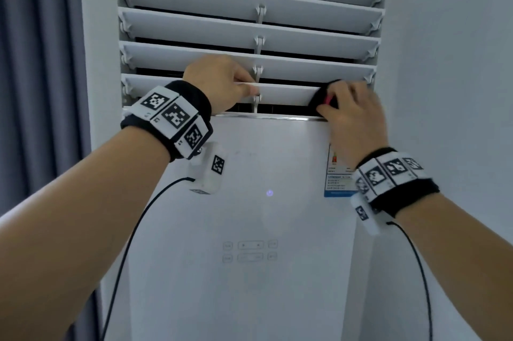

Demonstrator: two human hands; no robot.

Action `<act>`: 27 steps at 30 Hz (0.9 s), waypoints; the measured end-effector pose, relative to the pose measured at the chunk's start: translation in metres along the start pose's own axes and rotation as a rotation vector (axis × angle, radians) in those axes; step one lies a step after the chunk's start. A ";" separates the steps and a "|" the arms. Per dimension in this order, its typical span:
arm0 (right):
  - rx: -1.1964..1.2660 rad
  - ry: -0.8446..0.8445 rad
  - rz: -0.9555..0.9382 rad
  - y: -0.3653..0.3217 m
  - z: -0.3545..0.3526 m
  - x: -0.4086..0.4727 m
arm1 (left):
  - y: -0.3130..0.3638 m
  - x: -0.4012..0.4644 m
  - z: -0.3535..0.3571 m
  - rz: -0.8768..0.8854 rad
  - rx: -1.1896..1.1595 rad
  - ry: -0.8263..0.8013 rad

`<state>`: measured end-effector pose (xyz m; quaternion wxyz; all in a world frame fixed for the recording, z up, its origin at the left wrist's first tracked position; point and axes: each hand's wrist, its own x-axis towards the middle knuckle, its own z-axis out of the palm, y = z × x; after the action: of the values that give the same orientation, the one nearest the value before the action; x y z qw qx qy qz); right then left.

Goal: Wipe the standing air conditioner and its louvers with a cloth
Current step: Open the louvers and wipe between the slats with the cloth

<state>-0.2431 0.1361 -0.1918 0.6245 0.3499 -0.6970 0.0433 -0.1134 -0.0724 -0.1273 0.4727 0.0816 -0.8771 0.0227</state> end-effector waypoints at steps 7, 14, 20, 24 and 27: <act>0.099 0.006 0.121 -0.006 -0.005 0.003 | -0.001 0.001 -0.002 -0.010 0.014 -0.003; 0.151 0.112 -0.078 -0.070 -0.010 0.033 | 0.003 -0.001 0.000 -0.010 0.027 -0.012; 0.121 0.055 0.140 -0.009 0.006 0.004 | 0.004 0.001 0.002 -0.030 0.000 -0.022; 0.124 0.008 0.309 0.013 0.003 -0.009 | 0.004 0.001 0.004 -0.036 0.001 -0.004; 0.177 0.055 0.227 -0.016 -0.003 0.005 | 0.003 -0.001 0.002 -0.037 0.015 -0.001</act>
<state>-0.2315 0.1231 -0.1924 0.6010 0.3210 -0.7083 0.1846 -0.1153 -0.0694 -0.1295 0.4721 0.1013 -0.8755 0.0203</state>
